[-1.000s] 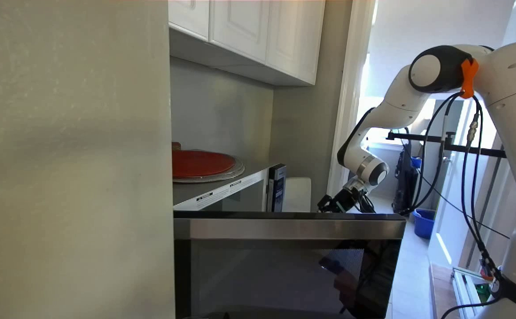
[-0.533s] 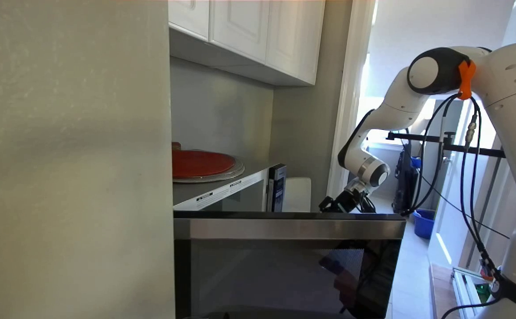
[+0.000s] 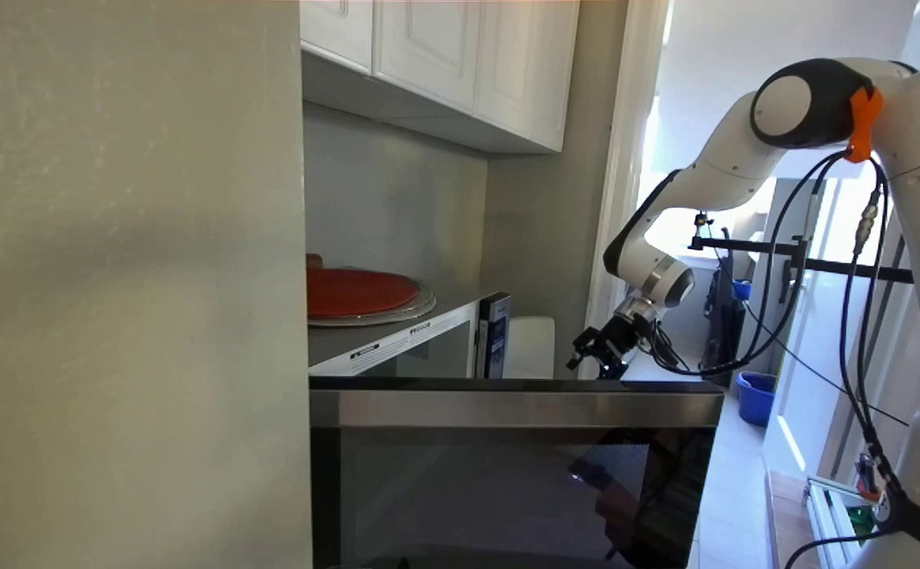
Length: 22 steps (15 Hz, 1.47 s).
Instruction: Open the microwave oven the place the red bowl inside the oven.
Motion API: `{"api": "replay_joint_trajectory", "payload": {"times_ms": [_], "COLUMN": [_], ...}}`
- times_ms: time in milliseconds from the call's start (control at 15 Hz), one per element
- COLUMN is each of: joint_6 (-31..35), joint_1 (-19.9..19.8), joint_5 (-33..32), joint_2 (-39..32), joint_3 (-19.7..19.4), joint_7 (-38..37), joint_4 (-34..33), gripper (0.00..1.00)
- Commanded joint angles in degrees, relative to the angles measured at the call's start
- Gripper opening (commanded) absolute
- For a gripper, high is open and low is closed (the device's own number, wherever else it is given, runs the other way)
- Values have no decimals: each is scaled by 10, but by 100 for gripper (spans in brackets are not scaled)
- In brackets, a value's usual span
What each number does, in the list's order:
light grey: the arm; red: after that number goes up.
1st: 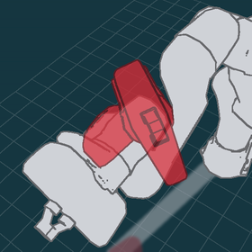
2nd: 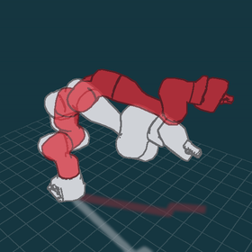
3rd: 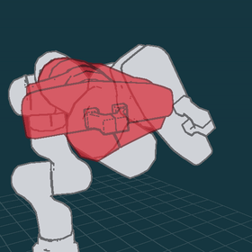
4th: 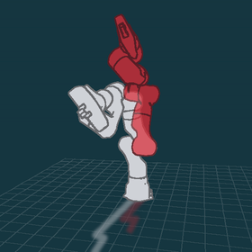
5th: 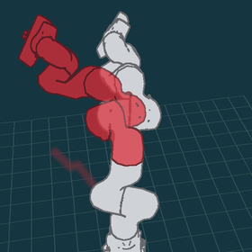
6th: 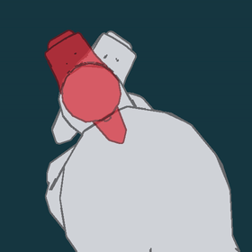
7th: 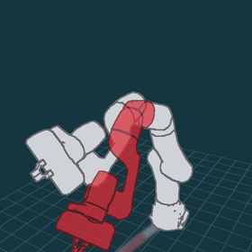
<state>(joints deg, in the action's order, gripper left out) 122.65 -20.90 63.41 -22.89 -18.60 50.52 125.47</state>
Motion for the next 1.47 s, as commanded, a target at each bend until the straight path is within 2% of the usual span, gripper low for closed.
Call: {"api": "replay_joint_trajectory", "payload": {"times_ms": [0, 200, 267, 533, 1400], "joint_6": [42, 82, 47, 71, 73], "joint_1": [19, 35, 15, 29, 29], "joint_5": [-66, -110, -82, -99, -99], "joint_2": [95, 152, 103, 140, 140], "joint_3": [2, 14, 16, 21, 21], "joint_7": [0, 15, 1, 5, 8], "joint_4": [33, 51, 12, 33, 36], "gripper": [100, 100, 100, 100, 100]}}
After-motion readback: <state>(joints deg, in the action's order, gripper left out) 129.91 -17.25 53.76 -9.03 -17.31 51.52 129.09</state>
